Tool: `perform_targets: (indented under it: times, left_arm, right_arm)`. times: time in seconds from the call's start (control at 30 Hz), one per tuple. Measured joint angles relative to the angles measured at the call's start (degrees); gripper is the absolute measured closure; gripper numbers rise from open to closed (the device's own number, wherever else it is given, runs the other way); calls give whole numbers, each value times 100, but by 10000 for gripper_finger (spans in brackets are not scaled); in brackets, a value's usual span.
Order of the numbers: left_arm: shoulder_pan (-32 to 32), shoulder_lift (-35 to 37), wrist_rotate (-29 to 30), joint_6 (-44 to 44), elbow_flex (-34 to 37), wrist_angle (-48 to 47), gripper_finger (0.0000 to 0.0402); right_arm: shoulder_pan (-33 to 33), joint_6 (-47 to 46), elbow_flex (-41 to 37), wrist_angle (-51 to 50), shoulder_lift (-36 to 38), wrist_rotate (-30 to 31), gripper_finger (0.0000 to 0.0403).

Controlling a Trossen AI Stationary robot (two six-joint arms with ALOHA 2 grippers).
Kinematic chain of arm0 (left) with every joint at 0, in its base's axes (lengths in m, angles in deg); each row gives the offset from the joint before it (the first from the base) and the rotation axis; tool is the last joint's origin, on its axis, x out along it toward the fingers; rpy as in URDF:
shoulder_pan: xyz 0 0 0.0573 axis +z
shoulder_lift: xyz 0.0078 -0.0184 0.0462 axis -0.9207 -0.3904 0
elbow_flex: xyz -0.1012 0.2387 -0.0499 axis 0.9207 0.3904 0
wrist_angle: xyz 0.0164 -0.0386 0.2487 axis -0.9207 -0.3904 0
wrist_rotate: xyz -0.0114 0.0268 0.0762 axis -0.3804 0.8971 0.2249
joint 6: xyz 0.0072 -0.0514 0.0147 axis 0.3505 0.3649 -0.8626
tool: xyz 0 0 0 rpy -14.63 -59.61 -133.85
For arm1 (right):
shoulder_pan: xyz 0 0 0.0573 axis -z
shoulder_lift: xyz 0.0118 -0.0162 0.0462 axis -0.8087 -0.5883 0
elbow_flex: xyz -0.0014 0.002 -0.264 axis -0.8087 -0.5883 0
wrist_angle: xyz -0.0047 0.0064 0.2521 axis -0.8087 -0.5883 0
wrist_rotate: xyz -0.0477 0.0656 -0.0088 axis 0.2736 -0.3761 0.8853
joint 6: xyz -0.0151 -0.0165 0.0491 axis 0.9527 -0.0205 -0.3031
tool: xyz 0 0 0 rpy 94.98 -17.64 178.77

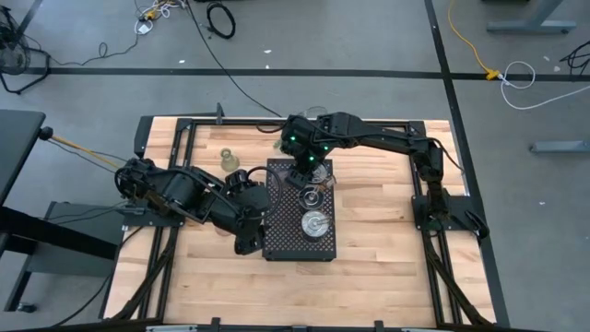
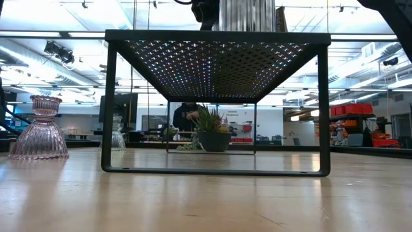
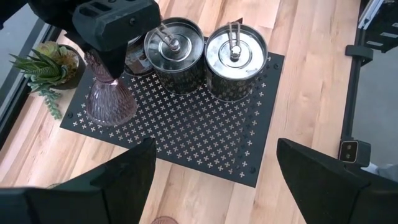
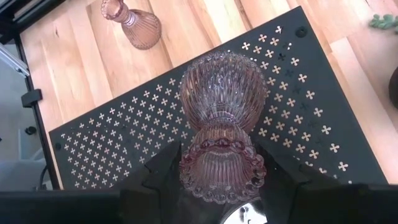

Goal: Pick & Place candle stick holders
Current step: Put the right pink glass candle holder on the shelf

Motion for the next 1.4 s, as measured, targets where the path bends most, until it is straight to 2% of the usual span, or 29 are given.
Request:
perform_targets:
  times: [1.0, 1.2, 1.4]
  left_arm:
    - [0, -2, -27, 0, 0, 0, 67]
    - [0, -2, -27, 0, 0, 0, 67]
    - [0, -2, -27, -2, 0, 0, 67]
  right_arm:
    - [4, 98, -9, -39, 0, 107, 242]
    - [4, 98, -9, -39, 0, 107, 225]
    - [4, 98, -9, -19, 0, 101, 233]
